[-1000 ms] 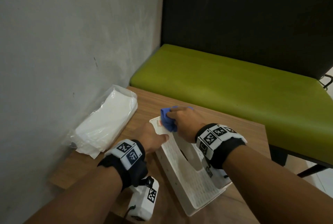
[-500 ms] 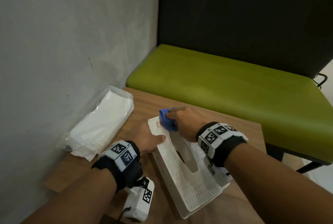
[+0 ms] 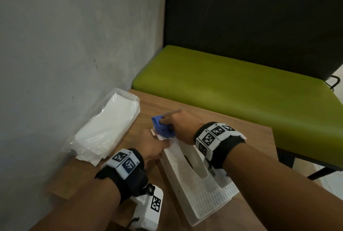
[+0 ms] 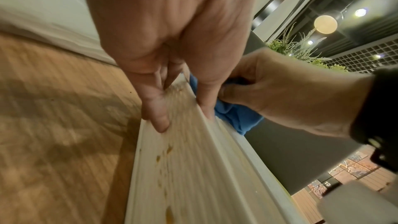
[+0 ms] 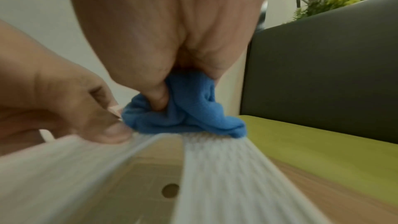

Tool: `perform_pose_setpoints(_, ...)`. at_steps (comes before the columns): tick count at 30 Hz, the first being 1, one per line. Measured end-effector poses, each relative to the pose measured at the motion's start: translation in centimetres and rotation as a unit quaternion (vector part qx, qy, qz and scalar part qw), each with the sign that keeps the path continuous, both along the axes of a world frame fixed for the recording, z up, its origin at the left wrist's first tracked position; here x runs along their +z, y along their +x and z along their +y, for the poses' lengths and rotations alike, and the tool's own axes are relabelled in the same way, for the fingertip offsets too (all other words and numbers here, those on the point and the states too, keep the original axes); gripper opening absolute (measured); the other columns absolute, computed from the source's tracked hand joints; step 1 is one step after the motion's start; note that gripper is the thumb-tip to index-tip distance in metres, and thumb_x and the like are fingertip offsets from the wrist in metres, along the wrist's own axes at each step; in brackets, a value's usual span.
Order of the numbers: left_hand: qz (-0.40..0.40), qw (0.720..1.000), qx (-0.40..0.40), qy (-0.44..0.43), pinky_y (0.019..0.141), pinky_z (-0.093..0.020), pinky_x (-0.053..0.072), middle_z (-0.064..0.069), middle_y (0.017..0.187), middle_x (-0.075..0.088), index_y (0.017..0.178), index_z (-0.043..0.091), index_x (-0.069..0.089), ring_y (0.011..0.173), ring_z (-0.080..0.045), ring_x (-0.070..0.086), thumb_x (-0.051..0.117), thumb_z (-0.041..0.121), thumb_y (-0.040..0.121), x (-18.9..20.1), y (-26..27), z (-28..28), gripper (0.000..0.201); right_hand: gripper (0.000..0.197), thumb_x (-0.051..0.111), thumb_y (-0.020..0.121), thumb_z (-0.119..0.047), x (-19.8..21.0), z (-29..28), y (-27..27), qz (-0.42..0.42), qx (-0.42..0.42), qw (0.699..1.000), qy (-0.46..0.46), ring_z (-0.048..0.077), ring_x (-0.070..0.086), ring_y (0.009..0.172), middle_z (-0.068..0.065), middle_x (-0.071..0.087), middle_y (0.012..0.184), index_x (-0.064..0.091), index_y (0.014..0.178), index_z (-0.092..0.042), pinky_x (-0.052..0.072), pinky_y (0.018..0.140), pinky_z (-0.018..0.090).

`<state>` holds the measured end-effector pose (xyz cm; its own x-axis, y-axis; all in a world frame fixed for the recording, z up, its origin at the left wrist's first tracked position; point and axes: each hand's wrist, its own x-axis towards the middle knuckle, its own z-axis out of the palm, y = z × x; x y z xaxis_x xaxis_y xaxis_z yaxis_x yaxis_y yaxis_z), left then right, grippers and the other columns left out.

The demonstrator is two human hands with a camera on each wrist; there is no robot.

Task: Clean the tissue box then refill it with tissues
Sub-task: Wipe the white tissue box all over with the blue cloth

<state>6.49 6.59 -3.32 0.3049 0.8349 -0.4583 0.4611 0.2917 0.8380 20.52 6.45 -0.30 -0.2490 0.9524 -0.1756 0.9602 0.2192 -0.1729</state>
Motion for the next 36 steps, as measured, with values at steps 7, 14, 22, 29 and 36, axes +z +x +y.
perform_pose_setpoints(7,-0.044,0.998,0.024,-0.035,0.08,-0.051,0.06,-0.006,0.098,0.069,0.11,0.019,0.056,0.089,-0.028,0.07,0.077,0.009,0.082,0.1,0.0,-0.1,0.035,0.017,0.045,0.091,-0.004,0.0,-2.6,4.7,0.056,-0.266,0.962,-0.011,0.031,0.063,0.095,0.014,0.067,0.103,0.061,0.094,-0.01,0.038,0.069,0.025)
perform_pose_setpoints(14,-0.033,0.999,-0.015,-0.032,0.075,-0.056,0.061,0.003,0.103,0.065,0.115,0.029,0.047,0.093,-0.024,0.068,0.073,0.012,0.086,1.0,-0.3,-0.4,0.042,0.025,0.042,0.097,-0.032,-0.6,-7.0,7.0,0.189,-0.42,0.873,-0.16,0.024,0.062,0.093,0.01,0.066,0.111,0.059,0.102,-0.014,0.053,0.072,0.032)
perform_pose_setpoints(22,-0.007,0.999,-0.026,-0.038,0.091,-0.051,0.055,0.005,0.121,0.061,0.137,0.031,0.038,0.108,-0.021,0.062,0.079,0.031,0.078,0.1,-1.1,0.0,0.072,0.049,0.068,0.077,-0.052,-1.8,-9.2,6.3,0.292,-0.387,0.856,-0.179,0.019,0.069,0.093,0.0,0.068,0.107,0.053,0.116,-0.026,0.059,0.083,0.042)
perform_pose_setpoints(29,0.013,0.998,-0.057,-0.002,0.095,-0.042,0.052,0.005,0.117,0.064,0.128,0.025,0.045,0.107,-0.017,0.062,0.078,0.023,0.08,-0.1,-1.4,0.7,0.058,0.053,0.079,0.065,-0.049,-0.2,-7.8,3.6,0.203,-0.351,0.903,-0.141,0.005,0.058,0.072,-0.003,0.063,0.09,0.053,0.101,-0.018,0.047,0.057,0.022)
perform_pose_setpoints(36,0.02,0.986,-0.157,0.052,0.099,-0.041,0.049,0.009,0.119,0.062,0.128,0.03,0.045,0.11,-0.012,0.059,0.077,0.024,0.069,-0.4,-3.3,1.2,0.067,0.054,0.077,0.066,-0.04,0.0,-7.8,3.2,0.183,-0.35,0.913,-0.107,0.004,0.045,0.066,-0.013,0.047,0.078,0.053,0.104,-0.011,0.038,0.054,0.021)
